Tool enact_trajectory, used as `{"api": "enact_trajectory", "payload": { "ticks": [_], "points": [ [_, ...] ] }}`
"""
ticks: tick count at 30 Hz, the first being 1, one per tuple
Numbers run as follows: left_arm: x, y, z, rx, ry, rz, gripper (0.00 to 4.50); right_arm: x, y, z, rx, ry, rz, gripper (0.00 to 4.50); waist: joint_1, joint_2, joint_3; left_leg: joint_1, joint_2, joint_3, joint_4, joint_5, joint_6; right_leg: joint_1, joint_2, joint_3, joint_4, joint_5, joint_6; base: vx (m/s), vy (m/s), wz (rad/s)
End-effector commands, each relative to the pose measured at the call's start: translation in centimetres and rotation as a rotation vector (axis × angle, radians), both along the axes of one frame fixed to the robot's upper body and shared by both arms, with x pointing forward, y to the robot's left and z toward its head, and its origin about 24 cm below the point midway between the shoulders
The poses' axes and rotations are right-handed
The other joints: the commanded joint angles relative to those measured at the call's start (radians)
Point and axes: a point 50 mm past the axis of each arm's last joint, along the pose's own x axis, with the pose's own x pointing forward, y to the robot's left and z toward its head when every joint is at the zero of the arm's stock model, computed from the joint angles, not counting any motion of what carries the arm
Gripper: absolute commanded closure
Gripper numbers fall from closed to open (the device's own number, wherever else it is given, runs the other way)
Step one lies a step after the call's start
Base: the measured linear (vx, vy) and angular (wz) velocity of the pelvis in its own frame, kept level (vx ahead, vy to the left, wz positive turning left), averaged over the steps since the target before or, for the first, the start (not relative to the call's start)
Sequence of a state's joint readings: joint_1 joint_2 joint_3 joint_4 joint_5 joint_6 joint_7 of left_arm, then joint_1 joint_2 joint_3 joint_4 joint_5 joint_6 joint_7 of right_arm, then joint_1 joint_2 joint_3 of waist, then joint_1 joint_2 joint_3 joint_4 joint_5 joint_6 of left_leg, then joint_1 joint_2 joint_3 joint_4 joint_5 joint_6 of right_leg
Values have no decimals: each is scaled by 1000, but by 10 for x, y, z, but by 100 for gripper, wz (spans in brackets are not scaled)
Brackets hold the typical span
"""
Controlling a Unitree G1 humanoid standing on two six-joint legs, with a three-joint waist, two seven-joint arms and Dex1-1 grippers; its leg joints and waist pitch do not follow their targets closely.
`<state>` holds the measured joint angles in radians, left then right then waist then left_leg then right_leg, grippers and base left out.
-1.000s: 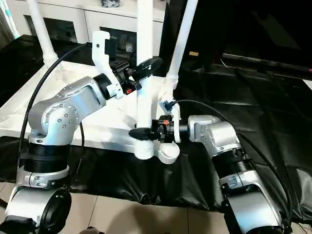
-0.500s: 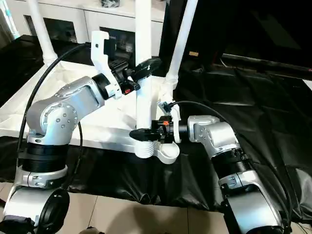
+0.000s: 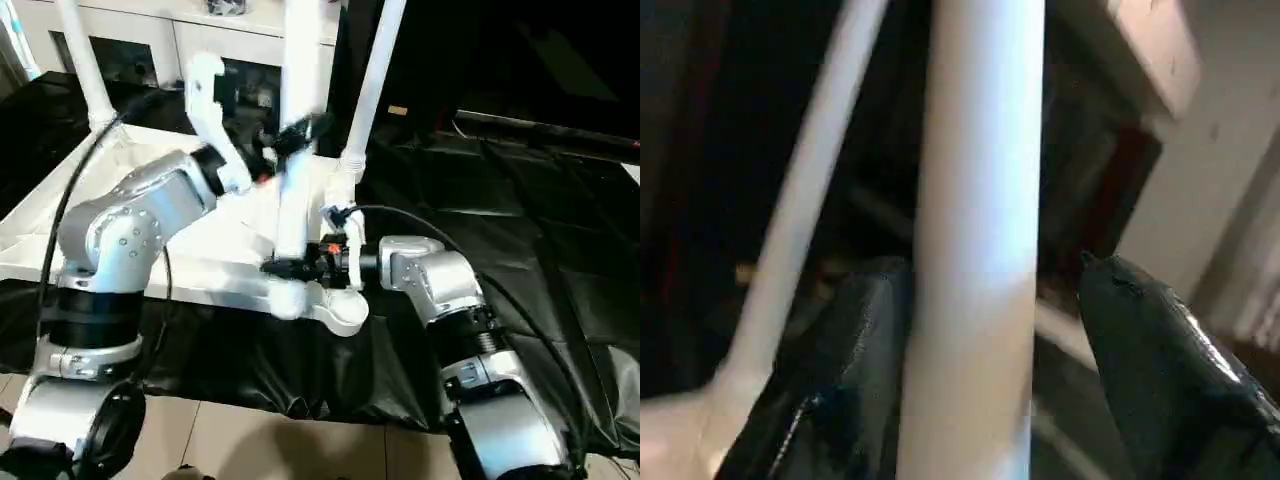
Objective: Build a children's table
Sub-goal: Pick table leg
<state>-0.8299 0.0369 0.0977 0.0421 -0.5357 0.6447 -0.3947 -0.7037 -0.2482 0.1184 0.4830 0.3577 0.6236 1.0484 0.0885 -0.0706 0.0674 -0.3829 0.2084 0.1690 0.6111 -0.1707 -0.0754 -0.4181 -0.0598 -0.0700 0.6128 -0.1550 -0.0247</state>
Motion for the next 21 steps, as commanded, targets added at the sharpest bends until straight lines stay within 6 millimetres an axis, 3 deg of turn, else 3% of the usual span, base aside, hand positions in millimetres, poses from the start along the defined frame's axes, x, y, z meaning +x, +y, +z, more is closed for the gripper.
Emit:
{"api": "enact_trajectory", "payload": {
  "ticks": [1, 5, 6, 7, 8, 9, 10, 13, 15, 16, 18, 19, 20, 21],
  "points": [
    [-3, 2, 16, -55, -64, 13, 159, 6, -8, 4, 31, -36, -91, 261, 0, 15, -86, 16, 20, -1, -63, -132, -9, 69, -70, 41, -61, -166, -187, 0, 0, 0],
    [-4, 13, 12, -7, -100, 17, 159, 18, -16, 4, 22, -102, -284, 261, -4, 16, -85, 19, 19, -1, -65, -148, -24, 64, -69, 41, -63, -204, -174, 0, 0, 0],
    [-5, 18, -6, 190, -145, 2, 159, 22, -24, 2, 0, -119, -367, 261, -4, 15, -86, 20, 18, 0, -65, -147, -24, 64, -68, 40, -64, -209, -170, 0, 0, 0],
    [-5, 18, -6, 190, -145, 2, 159, 22, -24, 2, 0, -119, -367, 261, -9, 16, -84, 18, 17, -1, -69, -157, -26, 63, -64, 40, -63, -233, -152, 0, 0, 0],
    [-8, 23, -32, 389, -168, -64, 159, 24, -31, 2, -13, -143, -429, 261, -7, 24, -83, 24, 19, -2, -69, -170, -31, 59, -66, 41, -67, -253, -139, 0, 0, 0],
    [-10, 25, -42, 443, -160, -91, 159, 24, -35, 2, -21, -152, -446, 261, -9, 24, -83, 22, 19, -3, -71, -171, -33, 60, -67, 41, -68, -261, -132, 0, 0, 0],
    [-13, 27, -57, 512, -149, -148, 159, 23, -40, 2, -37, -169, -469, 261, -9, 31, -84, 26, 18, -2, -71, -173, -44, 57, -64, 42, -64, -248, -130, 0, 0, 0],
    [-20, 27, -77, 600, -140, -261, 159, 21, -46, 1, -56, -185, -494, 261, -7, 37, -86, 32, 19, 2, -71, -172, -47, 56, -62, 45, -62, -177, -161, 0, 0, 0],
    [-28, 28, -103, 705, -97, -406, 159, 19, -54, 2, -67, -196, -519, 261, -7, 38, -86, 27, 17, 0, -73, -170, -47, 61, -61, 46, -57, -156, -170, 0, 0, 0],
    [-29, 28, -106, 714, -94, -416, 159, 18, -55, 2, -67, -197, -521, 261, -8, 38, -85, 27, 17, 1, -74, -179, -47, 62, -62, 46, -58, -157, -171, 0, 0, 0],
    [-29, 28, -113, 747, -83, -443, 159, 17, -56, 2, -68, -200, -523, 261, -11, 36, -84, 25, 16, 2, -74, -194, -52, 65, -63, 48, -58, -179, -171, 0, 0, 0],
    [-27, 28, -122, 798, -82, -472, 159, 16, -58, 2, -73, -206, -524, 261, -13, 43, -80, 26, 13, 2, -74, -216, -48, 61, -61, 48, -70, -216, -161, 0, 0, 0],
    [-26, 28, -127, 830, -85, -487, 159, 15, -59, 2, -77, -211, -526, 261, -16, 38, -79, 24, 13, 1, -76, -232, -50, 65, -62, 48, -69, -250, -153, 0, 0, 0],
    [-25, 28, -131, 866, -94, -501, 159, 15, -60, 2, -80, -214, -527, 261, -16, 44, -77, 24, 11, 0, -76, -242, -52, 65, -63, 47, -71, -277, -146, 0, 0, 0]
  ]
}}
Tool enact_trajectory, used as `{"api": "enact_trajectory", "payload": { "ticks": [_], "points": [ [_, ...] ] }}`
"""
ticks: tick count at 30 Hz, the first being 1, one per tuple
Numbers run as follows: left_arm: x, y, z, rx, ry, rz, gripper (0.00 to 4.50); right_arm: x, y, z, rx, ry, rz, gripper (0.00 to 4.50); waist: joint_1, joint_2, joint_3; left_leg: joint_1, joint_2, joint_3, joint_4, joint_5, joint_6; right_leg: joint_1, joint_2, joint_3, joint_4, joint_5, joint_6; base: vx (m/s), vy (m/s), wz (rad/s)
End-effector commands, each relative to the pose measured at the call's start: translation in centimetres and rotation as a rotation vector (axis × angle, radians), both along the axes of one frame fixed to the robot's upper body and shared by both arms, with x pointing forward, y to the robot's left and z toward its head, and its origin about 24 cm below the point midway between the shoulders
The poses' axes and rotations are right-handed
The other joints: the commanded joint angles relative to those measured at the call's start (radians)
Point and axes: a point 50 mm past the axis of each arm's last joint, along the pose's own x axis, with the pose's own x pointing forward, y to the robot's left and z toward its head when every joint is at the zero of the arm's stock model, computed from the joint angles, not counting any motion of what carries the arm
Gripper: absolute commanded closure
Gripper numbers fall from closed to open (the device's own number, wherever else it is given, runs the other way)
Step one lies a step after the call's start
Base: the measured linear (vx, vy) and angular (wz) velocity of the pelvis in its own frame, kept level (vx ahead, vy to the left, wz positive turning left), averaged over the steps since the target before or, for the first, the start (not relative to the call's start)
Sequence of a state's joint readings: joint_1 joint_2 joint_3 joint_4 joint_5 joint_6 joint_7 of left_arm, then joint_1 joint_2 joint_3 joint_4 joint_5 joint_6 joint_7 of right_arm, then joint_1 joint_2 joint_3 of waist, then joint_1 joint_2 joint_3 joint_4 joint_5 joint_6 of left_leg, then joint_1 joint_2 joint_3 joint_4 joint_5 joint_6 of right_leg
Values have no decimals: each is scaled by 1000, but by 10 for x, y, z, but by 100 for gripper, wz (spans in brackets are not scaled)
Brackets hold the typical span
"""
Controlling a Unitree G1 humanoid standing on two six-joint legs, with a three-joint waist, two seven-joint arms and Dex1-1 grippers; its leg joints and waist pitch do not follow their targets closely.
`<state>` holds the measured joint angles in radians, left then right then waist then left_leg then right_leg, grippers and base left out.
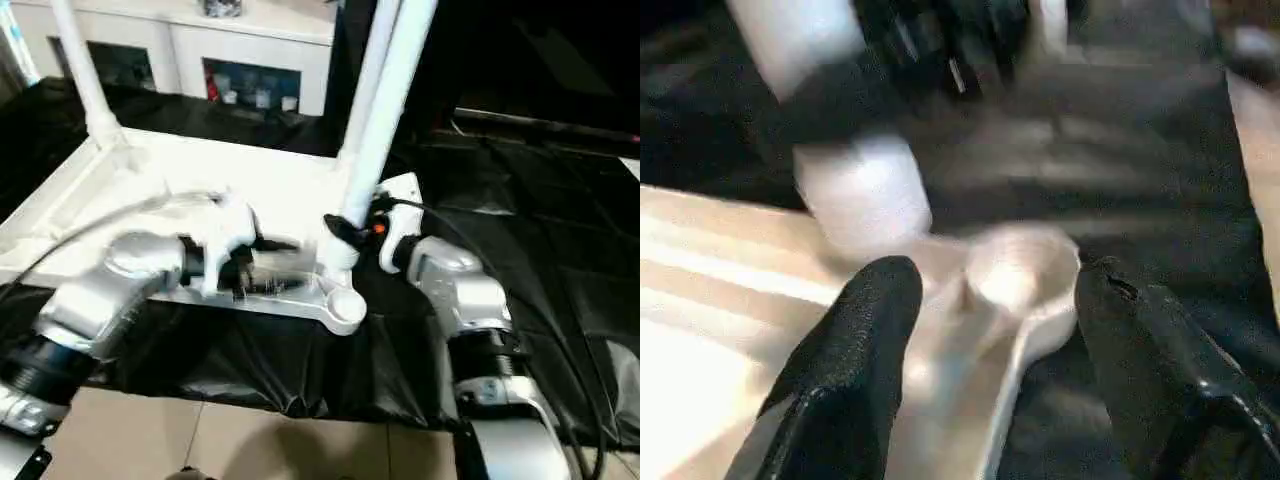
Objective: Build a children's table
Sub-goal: Pick table leg
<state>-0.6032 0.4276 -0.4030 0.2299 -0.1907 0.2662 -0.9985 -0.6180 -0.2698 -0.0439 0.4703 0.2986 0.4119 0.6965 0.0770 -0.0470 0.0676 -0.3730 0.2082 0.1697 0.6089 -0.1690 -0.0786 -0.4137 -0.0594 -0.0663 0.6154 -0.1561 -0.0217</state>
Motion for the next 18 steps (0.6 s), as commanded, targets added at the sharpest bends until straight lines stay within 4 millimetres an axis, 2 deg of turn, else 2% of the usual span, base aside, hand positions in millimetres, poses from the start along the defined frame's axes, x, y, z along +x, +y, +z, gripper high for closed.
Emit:
{"api": "enact_trajectory", "payload": {
  "ticks": [1, 2, 3, 4, 5, 6, 7, 10, 18],
  "points": [
    [3, -1, -5, 81, -37, -53, 159, -1, -8, 6, -10, -34, -24, 261, -6, 18, -76, 18, 11, 0, -74, -259, -46, 57, -62, 43, -81, -308, -139, 0, 0, 0],
    [4, -1, -8, 100, -37, -63, 177, -1, -8, 6, -12, -36, -24, 261, -10, 22, -77, 19, 10, -2, -74, -271, -45, 58, -65, 44, -85, -359, -125, 0, 0, 0],
    [6, 0, -10, 120, -33, -77, 188, -2, -9, 6, -14, -38, -24, 261, -11, 30, -78, 21, 11, -3, -73, -272, -49, 58, -66, 45, -84, -358, -126, 0, 0, 0],
    [6, 0, -10, 120, -33, -77, 196, -2, -9, 6, -14, -38, -24, 261, -15, 24, -79, 19, 11, -2, -73, -265, -46, 59, -65, 44, -85, -345, -130, 0, 0, 0],
    [6, 1, -11, 131, -29, -87, 199, -2, -9, 6, -15, -39, -25, 261, -15, 24, -80, 17, 11, -3, -73, -258, -44, 61, -64, 44, -82, -335, -135, 0, 0, 0],
    [7, 3, -15, 160, -12, -117, 209, -3, -9, 6, -17, -40, -24, 261, -17, 31, -80, 17, 12, -3, -72, -251, -41, 60, -65, 44, -79, -319, -148, 0, 0, 0],
    [7, 3, -15, 160, -12, -117, 222, -3, -9, 6, -17, -40, -24, 261, -19, 28, -81, 17, 9, -2, -71, -253, -36, 60, -63, 43, -82, -322, -151, 0, 0, 0],
    [15, 6, -25, 228, -26, -89, 244, -6, -11, 5, -29, -38, -19, 261, -21, 33, -83, 14, 10, -3, -71, -231, -29, 65, -63, 43, -75, -275, -166, 0, 0, 0],
    [21, 12, -32, 284, -27, -75, 312, -10, -8, 1, -38, -34, -1, 261, -19, 40, -85, 17, 12, -1, -70, -226, -17, 64, -64, 43, -77, -255, -186, 0, 0, 0]
  ]
}}
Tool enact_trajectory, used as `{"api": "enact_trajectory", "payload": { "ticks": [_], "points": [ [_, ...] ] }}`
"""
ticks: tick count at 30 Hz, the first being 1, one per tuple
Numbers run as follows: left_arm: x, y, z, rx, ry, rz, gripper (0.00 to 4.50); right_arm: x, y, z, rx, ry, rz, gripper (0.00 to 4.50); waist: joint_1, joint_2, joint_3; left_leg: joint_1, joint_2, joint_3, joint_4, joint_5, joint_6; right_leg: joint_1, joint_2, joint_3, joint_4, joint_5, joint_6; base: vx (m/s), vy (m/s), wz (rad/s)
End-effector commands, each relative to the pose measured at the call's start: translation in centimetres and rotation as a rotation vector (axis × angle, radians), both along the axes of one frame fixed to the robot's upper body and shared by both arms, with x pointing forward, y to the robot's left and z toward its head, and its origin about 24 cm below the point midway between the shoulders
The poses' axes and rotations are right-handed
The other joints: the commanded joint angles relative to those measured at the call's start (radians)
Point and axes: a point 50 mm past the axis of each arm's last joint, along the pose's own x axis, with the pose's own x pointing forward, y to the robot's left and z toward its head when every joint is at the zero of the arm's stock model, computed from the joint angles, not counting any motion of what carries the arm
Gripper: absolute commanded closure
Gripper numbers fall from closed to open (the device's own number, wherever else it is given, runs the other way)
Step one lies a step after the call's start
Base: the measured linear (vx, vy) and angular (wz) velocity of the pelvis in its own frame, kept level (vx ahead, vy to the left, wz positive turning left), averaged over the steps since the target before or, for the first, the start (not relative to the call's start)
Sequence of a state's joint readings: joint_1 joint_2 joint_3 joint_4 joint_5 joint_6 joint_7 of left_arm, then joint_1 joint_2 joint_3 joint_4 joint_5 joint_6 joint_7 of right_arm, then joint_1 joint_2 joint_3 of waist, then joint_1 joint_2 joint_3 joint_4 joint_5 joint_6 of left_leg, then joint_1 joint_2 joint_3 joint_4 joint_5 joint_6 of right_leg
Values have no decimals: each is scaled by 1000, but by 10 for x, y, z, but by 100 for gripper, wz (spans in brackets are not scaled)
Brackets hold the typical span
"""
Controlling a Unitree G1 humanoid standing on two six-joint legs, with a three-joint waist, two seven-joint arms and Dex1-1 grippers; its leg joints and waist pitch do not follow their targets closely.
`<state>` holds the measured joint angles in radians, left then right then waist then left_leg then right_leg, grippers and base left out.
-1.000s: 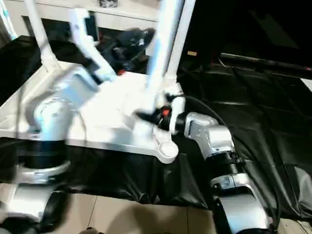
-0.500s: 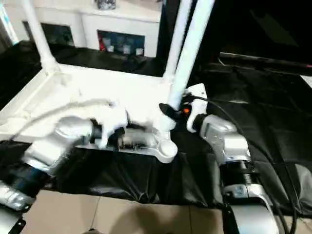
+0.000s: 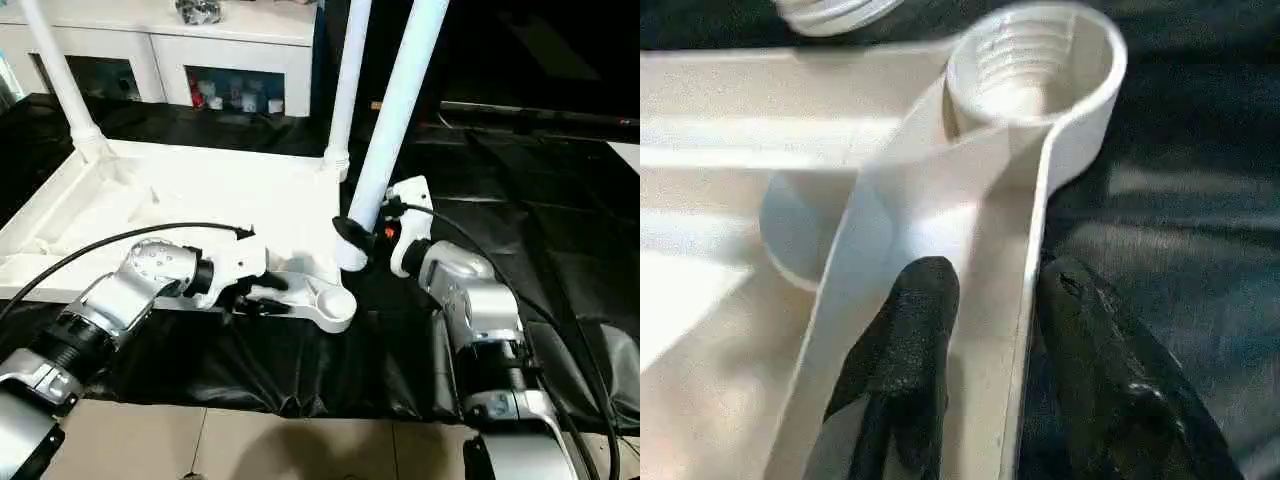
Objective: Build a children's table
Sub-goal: Pick table leg, then rotate table base
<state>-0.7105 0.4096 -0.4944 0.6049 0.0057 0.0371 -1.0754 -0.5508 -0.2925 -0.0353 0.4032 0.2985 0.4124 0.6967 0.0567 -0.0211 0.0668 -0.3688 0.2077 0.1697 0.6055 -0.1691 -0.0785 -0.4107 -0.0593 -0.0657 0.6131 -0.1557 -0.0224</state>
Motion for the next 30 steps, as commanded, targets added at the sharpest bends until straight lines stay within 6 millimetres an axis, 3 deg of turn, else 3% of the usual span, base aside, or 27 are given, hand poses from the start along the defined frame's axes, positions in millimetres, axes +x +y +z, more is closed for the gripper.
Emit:
{"api": "enact_trajectory", "payload": {
  "ticks": [1, 8, 9, 14, 18, 19, 22, 23, 30],
  "points": [
    [3, -2, 4, 28, -24, -26, 320, 0, 0, 8, -15, -34, 10, 261, 1, 14, -84, 13, 12, -1, -67, -227, -16, 61, -64, 42, -75, -255, -187, 0, 0, 0],
    [7, 0, 2, 36, -7, -30, 364, -2, -1, 7, -26, -30, 19, 261, 5, 15, -81, 15, 14, -2, -69, -246, -18, 59, -67, 42, -79, -291, -183, 0, 0, 0],
    [7, 1, 2, 32, 0, -15, 388, -2, 0, 6, -28, -29, 22, 261, 5, 12, -81, 15, 14, -1, -68, -246, -17, 59, -67, 43, -79, -289, -183, 0, 0, 0],
    [10, 5, 3, -34, 75, 83, 419, -4, 2, 5, -30, -25, 37, 261, 6, 7, -81, 12, 13, -1, -68, -231, -12, 62, -69, 42, -76, -280, -193, 0, 0, 0],
    [8, 8, 2, -53, 91, 141, 435, -5, 2, 5, -32, -25, 40, 261, -3, 5, -84, 7, 12, -1, -66, -203, -1, 66, -69, 43, -73, -253, -197, 0, 0, 0],
    [7, 9, 0, -71, 92, 200, 442, -5, 3, 5, -31, -24, 44, 261, -5, -2, -85, 5, 12, 0, -65, -187, 4, 68, -69, 43, -69, -240, -200, 0, 0, 0],
    [4, 10, -3, -76, 93, 265, 450, -5, 4, 5, -30, -22, 49, 261, -13, 0, -86, 1, 13, 1, -63, -159, 18, 69, -68, 42, -65, -206, -210, 0, 0, 0],
    [1, 10, -4, -67, 90, 279, 450, -5, 5, 4, -27, -18, 59, 261, -15, -5, -85, 1, 13, 2, -63, -157, 27, 68, -66, 42, -66, -216, -207, 0, 0, 0],
    [-11, 8, -5, -28, 14, 289, 450, -6, 13, 0, -27, -6, 115, 261, -15, -4, -77, 10, 16, 3, -66, -209, 21, 53, -65, 41, -83, -337, -168, 0, 0, 0]
  ]
}}
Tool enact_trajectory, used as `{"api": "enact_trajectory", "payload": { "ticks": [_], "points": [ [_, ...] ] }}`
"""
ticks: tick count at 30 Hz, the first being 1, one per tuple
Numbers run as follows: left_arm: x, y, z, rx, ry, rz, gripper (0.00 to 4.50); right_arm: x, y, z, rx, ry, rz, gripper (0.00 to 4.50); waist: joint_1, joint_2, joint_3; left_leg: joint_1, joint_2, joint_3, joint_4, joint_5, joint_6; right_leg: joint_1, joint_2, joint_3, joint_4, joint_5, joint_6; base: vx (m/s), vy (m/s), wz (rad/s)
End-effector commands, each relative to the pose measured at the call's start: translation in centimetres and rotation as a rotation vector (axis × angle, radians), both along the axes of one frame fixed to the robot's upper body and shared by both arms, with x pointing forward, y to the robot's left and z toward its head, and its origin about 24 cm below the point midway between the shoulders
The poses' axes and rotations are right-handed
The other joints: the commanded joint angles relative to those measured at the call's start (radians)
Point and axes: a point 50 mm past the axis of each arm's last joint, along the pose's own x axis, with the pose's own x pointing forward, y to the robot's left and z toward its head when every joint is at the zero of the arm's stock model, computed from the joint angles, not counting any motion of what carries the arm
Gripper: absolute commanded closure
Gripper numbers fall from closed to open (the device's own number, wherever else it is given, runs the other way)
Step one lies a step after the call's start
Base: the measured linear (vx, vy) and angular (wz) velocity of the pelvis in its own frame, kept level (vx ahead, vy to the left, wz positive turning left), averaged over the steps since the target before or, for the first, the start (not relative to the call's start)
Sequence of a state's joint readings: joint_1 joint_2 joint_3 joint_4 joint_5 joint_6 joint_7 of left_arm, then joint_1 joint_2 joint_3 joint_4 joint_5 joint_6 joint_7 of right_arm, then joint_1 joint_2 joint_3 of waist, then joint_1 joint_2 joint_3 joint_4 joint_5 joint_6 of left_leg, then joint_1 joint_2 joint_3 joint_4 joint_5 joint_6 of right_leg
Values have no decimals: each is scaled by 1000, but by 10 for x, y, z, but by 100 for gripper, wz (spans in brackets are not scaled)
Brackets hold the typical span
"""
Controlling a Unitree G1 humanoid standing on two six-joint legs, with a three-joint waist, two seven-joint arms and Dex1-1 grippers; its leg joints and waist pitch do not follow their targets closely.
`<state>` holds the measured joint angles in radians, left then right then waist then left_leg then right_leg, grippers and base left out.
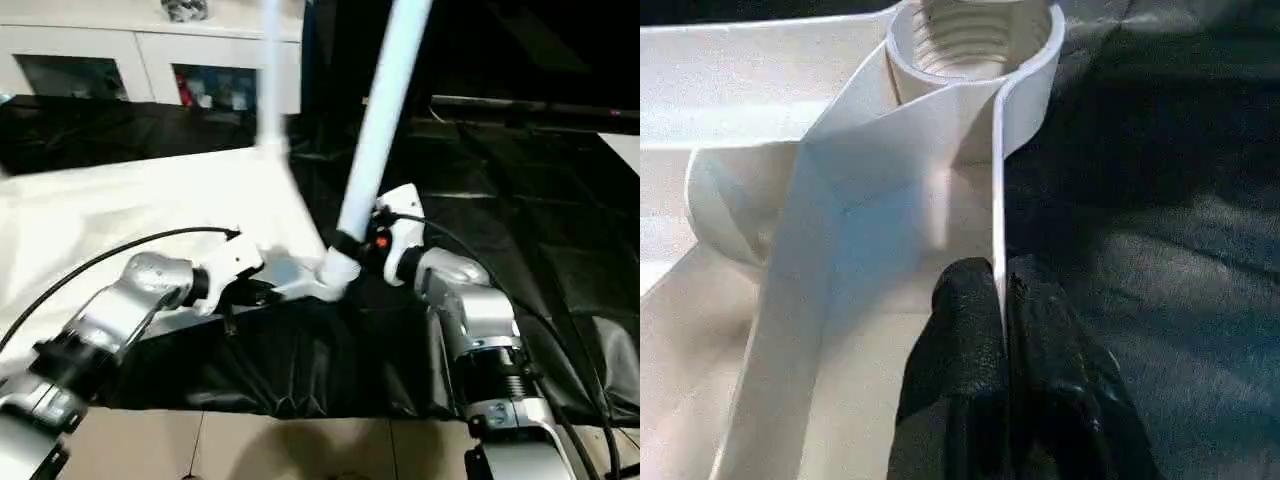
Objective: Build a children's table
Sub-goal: Rotate table base, then insert table leg to table base
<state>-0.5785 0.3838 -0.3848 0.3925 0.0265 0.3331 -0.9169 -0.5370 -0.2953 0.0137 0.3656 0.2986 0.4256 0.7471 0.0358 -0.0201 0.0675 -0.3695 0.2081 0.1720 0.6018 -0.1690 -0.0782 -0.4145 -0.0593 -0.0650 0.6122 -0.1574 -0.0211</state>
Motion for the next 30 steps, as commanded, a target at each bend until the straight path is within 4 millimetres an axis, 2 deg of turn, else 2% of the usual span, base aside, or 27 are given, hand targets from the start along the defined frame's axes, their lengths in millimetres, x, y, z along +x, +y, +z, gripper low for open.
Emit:
{"api": "enact_trajectory", "payload": {
  "ticks": [1, 3, 4, 7, 12, 13, 14, 19, 24, 26, 30],
  "points": [
    [-4, -1, 4, 0, -50, -8, 450, 0, 5, 0, -11, -8, 31, 261, 8, -5, -78, 9, 17, -1, -64, -209, 18, 58, -66, 41, -79, -331, -170, 0, 0, 0],
    [-7, -4, 6, -24, -75, -29, 450, 0, 8, -2, -10, -6, 42, 261, 8, -6, -78, 11, 15, 0, -63, -213, 16, 56, -65, 41, -81, -337, -166, 0, 0, 0],
    [-8, -5, 6, -29, -86, -39, 450, 0, 9, -3, -10, -5, 45, 261, 8, -8, -78, 7, 14, 0, -64, -211, 17, 58, -66, 42, -81, -335, -166, 0, 0, 0],
    [-11, -6, 3, -9, -101, -66, 450, 1, 13, -6, -16, -2, 57, 261, 9, -5, -78, 8, 15, -1, -64, -207, 16, 56, -67, 42, -79, -322, -165, 0, 0, 0],
    [-10, -3, -1, -38, -68, -2, 450, 4, 17, -4, -17, -8, 68, 261, 11, -8, -78, 9, 14, 0, -64, -210, 13, 56, -67, 43, -79, -329, -161, 0, 0, 0],
    [-10, -2, -1, -47, -56, 5, 405, 4, 18, -4, -18, -10, 72, 261, 12, -11, -78, 9, 14, 0, -65, -206, 13, 56, -67, 43, -79, -332, -159, 0, 0, 0],
    [-10, -1, -1, -53, -49, 11, 393, 4, 19, -4, -18, -11, 76, 261, 12, -9, -77, 9, 14, 0, -65, -207, 14, 56, -67, 43, -79, -340, -159, 0, 0, 0],
    [-12, 8, -5, 6, -34, 11, 372, 3, 21, -5, -25, -14, 95, 261, 13, -9, -77, 10, 16, -1, -66, -219, 11, 54, -67, 42, -79, -339, -155, 0, 0, 0],
    [-12, 15, -7, 28, -16, 20, 372, 4, 22, -6, -26, -14, 101, 261, 12, -13, -76, 10, 14, -1, -66, -229, 9, 53, -68, 42, -83, -376, -141, 0, 0, 0],
    [-12, 17, -8, 21, -9, 37, 409, 4, 23, -5, -27, -16, 104, 261, 11, -14, -76, 9, 15, -2, -67, -224, 9, 53, -68, 42, -83, -371, -141, 0, 0, 0],
    [-11, 19, -10, 18, -3, 44, 422, 6, 23, -5, -28, -20, 103, 261, 10, -12, -76, 10, 14, -2, -66, -231, 8, 52, -68, 42, -83, -377, -146, 0, 0, 0]
  ]
}}
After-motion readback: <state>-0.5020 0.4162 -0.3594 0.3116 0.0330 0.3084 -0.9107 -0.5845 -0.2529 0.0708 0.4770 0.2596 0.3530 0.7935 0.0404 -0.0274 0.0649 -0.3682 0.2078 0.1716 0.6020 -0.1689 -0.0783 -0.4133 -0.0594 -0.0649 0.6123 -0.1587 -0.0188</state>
